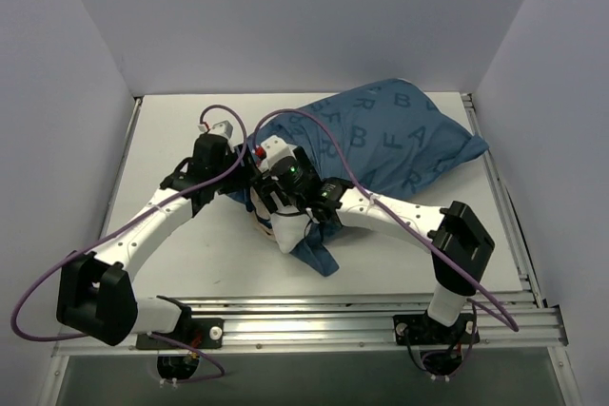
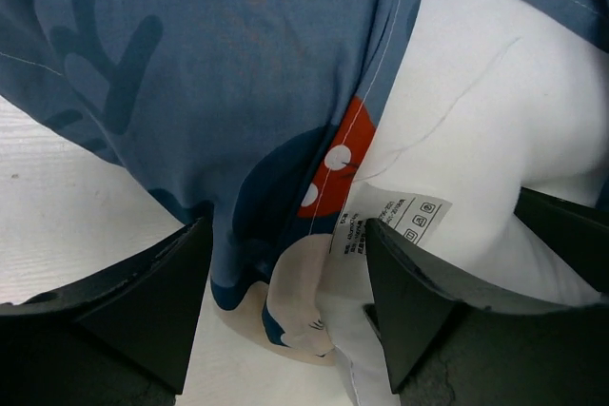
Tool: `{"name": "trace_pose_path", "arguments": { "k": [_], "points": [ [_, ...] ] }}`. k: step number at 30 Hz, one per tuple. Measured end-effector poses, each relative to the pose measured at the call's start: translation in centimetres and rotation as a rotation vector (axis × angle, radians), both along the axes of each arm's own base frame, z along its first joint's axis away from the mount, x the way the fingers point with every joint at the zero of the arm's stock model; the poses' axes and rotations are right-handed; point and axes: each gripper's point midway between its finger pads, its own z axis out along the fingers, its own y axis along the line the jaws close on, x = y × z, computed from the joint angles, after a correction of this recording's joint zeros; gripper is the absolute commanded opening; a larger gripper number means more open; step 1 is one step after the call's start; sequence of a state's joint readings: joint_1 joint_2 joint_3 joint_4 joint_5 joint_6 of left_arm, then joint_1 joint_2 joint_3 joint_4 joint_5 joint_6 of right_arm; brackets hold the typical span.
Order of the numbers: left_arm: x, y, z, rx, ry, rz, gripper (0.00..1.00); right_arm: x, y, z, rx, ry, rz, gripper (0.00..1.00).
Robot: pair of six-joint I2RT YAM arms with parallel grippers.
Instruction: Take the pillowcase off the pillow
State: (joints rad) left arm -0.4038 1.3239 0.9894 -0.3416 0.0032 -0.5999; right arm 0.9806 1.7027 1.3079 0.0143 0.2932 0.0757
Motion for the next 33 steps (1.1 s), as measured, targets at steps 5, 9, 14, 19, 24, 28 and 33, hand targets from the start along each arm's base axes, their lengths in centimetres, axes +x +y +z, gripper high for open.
{"name": "trace_pose_path", "arguments": {
  "k": [5, 9, 14, 19, 24, 28, 33],
  "points": [
    [0.6, -0.4, -0.1, -0.013, -0.006, -0.019, 0.72, 1.2, -2.1, -2.6, 0.003, 0.019, -0.065, 0.59],
    [1.1, -0.7, 0.3, -0.024, -0.029, -0.025, 0.72, 1.9, -4.6, -3.8, 0.048, 0.038, -0.137, 0.07],
    [1.8, -1.5, 0.2, -0.039, -0.028, -0.046, 0.72, 2.1, -6.6, -3.3, 0.104, 0.037, -0.187, 0.00],
    [2.4, -2.9, 1.0, -0.074, -0.054, -0.089, 0.72, 1.9, -6.7, -3.5, 0.126, 0.041, -0.188, 0.00],
    [3.5, -4.8, 3.4, -0.081, -0.125, -0.144, 0.72, 1.5, -6.7, -3.6, 0.150, 0.044, -0.179, 0.00],
    [5.0, -6.1, 4.0, -0.075, -0.155, -0.165, 0.69, 1.3, -6.7, -3.6, 0.164, 0.047, -0.177, 0.00],
    [5.4, -7.2, 1.7, -0.041, -0.118, -0.172, 0.66, 1.1, -6.5, -3.6, 0.173, 0.050, -0.174, 0.00]
  ]
}}
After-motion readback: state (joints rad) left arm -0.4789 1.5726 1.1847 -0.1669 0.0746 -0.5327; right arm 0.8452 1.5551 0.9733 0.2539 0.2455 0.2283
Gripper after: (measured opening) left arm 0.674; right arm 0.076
